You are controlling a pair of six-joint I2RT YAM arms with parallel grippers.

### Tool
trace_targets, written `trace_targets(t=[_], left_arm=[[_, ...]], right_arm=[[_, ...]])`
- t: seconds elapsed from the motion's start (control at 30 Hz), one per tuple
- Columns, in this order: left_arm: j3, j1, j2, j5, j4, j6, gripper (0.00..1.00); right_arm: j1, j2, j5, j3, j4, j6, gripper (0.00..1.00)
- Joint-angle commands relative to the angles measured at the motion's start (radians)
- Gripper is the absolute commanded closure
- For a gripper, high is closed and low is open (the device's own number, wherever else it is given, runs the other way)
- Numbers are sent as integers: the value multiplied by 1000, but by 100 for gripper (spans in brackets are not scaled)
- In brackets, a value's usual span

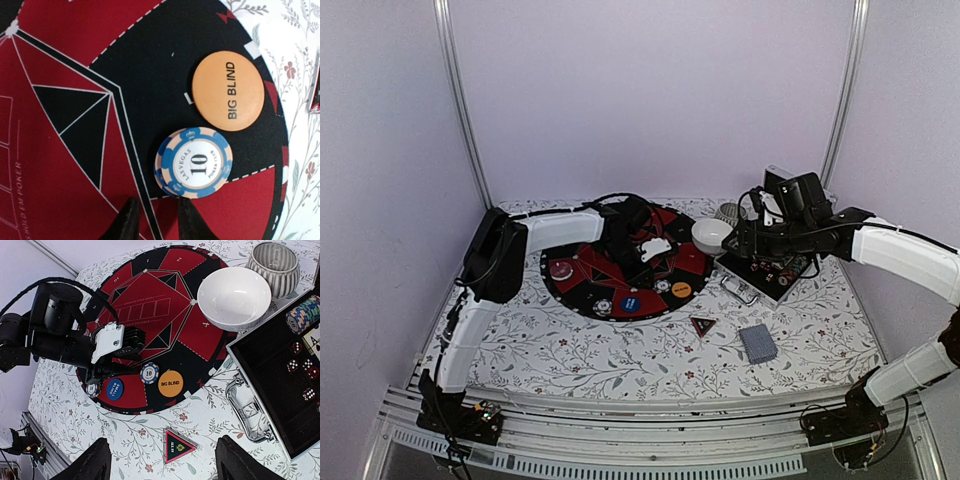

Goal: Distribute texas hold em gaming equipment
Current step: Adjust the poker chips pile in the big blind area, then pick up the pile of poker chips from the chip case.

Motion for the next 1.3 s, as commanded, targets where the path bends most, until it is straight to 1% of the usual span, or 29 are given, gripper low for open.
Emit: trace_targets(t=[0.0,0.1,0.2,0.27,0.37,0.43,0.57,0.7,0.8,0.87,0.97,1.07,1.2,1.27], left_arm=[[-48,17,-68,15,20,-57,70],[-74,78,-161,32,29,-151,68],[-135,116,-284,69,46,-202,64],[-212,127,-386,63,80,-220,58],[-355,131,-566,37,132,-247,49],[-448,131,-675,14,176,-260,42],[-650,139,-893,-101,315,-299,25],[-811,161,-1020,-158,416,-297,19],[-898,179,-1071,-180,485,-284,16],[-924,192,-1077,-170,507,-284,15],[-914,209,-1055,-138,497,-292,15],[-902,222,-1037,-109,484,-302,15],[-906,237,-1036,-92,486,-307,15],[-907,242,-1035,-88,486,-307,15]], right_arm=[[-69,-30,58,51,-105,-95,27],[-153,3,58,76,-219,-145,26],[-177,79,177,122,-321,-188,26],[-181,153,238,138,-364,-224,28],[-196,261,330,204,-415,-288,32],[-207,332,400,242,-441,-311,32],[-211,461,485,337,-484,-367,33],[-211,560,594,404,-552,-371,33],[-211,599,611,421,-568,-371,32],[-211,612,618,430,-573,-376,32],[-209,622,622,432,-584,-388,30],[-207,623,659,418,-592,-396,27],[-208,647,655,412,-573,-425,28],[-206,664,670,417,-569,-426,31]])
